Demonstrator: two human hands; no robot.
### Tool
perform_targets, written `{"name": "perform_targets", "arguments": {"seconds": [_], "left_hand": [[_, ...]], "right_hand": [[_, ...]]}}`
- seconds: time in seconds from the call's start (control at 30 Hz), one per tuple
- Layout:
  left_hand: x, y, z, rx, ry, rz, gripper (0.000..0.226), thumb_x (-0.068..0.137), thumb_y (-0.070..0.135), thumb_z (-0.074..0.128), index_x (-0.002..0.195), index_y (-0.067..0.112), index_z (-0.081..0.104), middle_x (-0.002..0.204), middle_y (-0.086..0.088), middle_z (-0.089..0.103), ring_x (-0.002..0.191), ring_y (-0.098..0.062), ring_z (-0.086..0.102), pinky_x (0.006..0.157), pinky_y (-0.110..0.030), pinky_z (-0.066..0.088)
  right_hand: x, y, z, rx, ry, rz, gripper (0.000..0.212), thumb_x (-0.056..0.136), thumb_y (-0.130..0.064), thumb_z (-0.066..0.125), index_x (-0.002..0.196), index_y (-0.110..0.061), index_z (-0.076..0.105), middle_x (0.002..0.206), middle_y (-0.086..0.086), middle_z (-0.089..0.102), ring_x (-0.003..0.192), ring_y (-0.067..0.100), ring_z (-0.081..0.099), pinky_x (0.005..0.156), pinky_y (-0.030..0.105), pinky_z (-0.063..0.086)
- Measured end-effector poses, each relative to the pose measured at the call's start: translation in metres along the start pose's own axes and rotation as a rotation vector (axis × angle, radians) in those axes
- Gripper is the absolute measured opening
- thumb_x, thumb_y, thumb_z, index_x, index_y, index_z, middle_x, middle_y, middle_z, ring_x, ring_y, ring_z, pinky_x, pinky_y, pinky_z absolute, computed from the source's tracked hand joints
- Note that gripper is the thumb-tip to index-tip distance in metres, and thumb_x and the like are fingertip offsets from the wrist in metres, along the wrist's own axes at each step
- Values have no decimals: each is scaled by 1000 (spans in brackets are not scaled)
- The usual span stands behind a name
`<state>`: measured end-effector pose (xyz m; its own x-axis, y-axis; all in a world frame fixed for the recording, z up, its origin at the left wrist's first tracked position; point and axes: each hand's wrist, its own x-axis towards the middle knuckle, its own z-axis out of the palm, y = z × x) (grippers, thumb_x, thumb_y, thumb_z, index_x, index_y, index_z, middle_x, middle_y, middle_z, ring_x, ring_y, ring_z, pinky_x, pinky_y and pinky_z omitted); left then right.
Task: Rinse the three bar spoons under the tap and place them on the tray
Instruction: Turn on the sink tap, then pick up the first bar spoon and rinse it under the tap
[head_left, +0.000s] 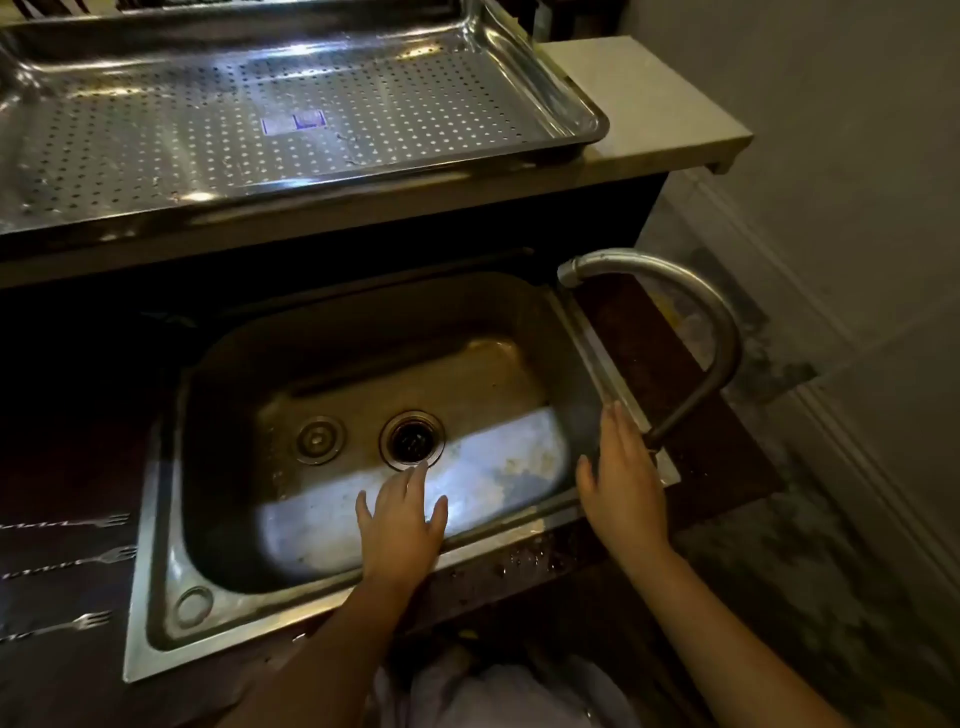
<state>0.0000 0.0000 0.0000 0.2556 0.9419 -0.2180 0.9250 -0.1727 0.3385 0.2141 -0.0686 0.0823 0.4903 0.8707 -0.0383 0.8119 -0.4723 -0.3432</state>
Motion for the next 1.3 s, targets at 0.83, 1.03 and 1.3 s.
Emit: {"name": "perform_targets", "arguments": {"seconds": [0.83,1.03,1.3], "left_hand": [[-2,3,-15,-75,78,16,56,94,45,36,146,29,23,150,5,34,138,-13,31,116,-45,11],[-11,-33,-61,-245,254,-66,52,92,40,43,141,27,34,146,7,40,136,-10,34,113,-35,15],[-82,-192,-145,-156,391,-248,48,87,32,55,133,20,47,139,3,49,131,-13,42,110,-39,21]], "right_hand": [[24,-11,2,-132,-8,41,74,93,-35,43,145,1,4,156,20,0,145,29,2,117,41,17],[19,-74,20,-67,-1,-238,66,89,-29,53,144,-9,23,156,18,12,144,31,9,115,47,16],[-22,-255,75,228,-203,-663,47,80,-13,66,125,-7,54,126,16,56,119,34,49,101,47,37]]}}
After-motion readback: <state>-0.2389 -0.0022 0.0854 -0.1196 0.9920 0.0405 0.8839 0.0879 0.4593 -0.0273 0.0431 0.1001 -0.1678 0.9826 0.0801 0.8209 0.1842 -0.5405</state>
